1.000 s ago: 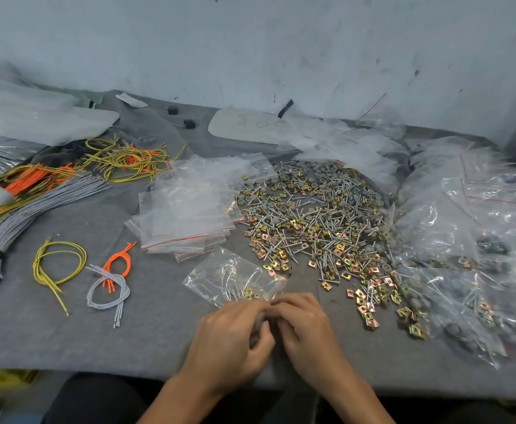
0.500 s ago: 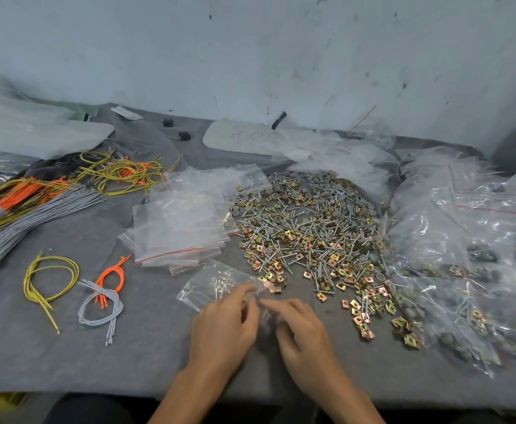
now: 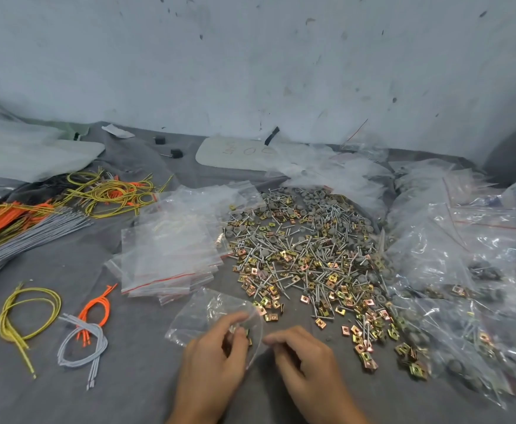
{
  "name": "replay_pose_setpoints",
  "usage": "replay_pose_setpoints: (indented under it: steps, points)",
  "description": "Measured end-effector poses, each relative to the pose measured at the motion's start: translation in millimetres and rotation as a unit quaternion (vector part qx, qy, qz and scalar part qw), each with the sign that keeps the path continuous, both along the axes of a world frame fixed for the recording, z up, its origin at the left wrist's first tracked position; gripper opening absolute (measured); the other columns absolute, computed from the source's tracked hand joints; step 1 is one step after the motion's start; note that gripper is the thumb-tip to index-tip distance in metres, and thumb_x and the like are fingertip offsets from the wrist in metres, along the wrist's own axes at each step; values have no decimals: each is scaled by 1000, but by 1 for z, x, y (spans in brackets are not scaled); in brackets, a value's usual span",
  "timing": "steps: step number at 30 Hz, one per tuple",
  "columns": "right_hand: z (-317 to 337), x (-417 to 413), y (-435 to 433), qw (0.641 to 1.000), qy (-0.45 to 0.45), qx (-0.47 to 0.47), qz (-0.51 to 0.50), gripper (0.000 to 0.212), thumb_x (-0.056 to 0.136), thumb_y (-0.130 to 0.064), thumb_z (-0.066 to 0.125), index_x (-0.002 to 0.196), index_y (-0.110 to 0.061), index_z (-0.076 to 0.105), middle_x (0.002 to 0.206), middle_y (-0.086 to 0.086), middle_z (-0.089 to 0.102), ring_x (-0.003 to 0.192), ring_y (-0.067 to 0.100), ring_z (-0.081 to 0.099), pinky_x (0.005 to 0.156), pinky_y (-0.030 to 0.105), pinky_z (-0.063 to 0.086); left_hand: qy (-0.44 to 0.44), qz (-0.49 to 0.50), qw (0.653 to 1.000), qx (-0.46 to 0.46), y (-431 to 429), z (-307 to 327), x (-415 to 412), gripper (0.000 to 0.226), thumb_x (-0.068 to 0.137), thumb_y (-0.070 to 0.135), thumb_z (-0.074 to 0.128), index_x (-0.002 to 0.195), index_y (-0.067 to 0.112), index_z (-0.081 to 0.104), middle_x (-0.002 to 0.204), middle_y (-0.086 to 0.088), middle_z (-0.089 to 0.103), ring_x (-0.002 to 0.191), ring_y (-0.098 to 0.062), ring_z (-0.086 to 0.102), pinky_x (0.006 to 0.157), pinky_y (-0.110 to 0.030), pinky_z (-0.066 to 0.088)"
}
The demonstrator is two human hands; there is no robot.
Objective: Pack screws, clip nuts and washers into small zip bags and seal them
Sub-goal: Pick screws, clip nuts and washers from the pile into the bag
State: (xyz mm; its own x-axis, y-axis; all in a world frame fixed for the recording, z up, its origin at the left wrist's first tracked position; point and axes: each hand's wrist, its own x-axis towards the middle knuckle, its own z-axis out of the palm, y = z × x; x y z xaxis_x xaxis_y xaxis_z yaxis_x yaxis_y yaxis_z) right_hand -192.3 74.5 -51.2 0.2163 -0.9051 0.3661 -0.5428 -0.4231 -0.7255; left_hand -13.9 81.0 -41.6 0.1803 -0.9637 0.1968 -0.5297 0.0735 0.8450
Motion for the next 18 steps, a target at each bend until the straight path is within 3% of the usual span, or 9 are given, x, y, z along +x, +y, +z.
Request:
replay_pose_setpoints:
  steps: [5,9,11,13,18]
  points:
    - [12,-4,-8,1000,-11,16,-18,25,88,-12,68,100,-32,75,96,-21,68,82,1,65,71,18,51,23,4,1000,5,0,-2,2,47,89,19,69,103,63,62,54,8,59,45,-3,49,48,-13,41]
    - [42,-31,-68,996,55,-23,-59,16,93,-15,68,103,-26,72,97,-19,67,90,-4,62,80,16,50,30,8,999,18,-2,-4,4,48,89,18,69,103,64,62,59,6,65,47,-4,52,50,-12,42]
    - [58,-49,-119,990,84,-10,-112,12,96,-15,64,102,-23,71,96,-13,68,82,-3,61,72,19,52,40,5,999,22,-3,-5,4,48,90,17,69,102,63,63,60,5,66,47,-4,52,52,-13,44]
    - [68,-67,-169,977,133,26,-165,11,98,-16,60,101,-22,69,97,-8,67,74,2,59,61,20,47,43,6,999,22,-3,-6,4,49,89,16,69,102,63,63,60,4,66,47,-4,53,52,-13,43]
    - [65,-89,-243,929,303,66,-202,17,98,-13,56,106,-15,70,110,10,66,93,26,62,78,34,47,50,6,998,30,-4,-8,6,53,89,14,70,102,65,62,60,7,68,48,-4,56,53,-8,43]
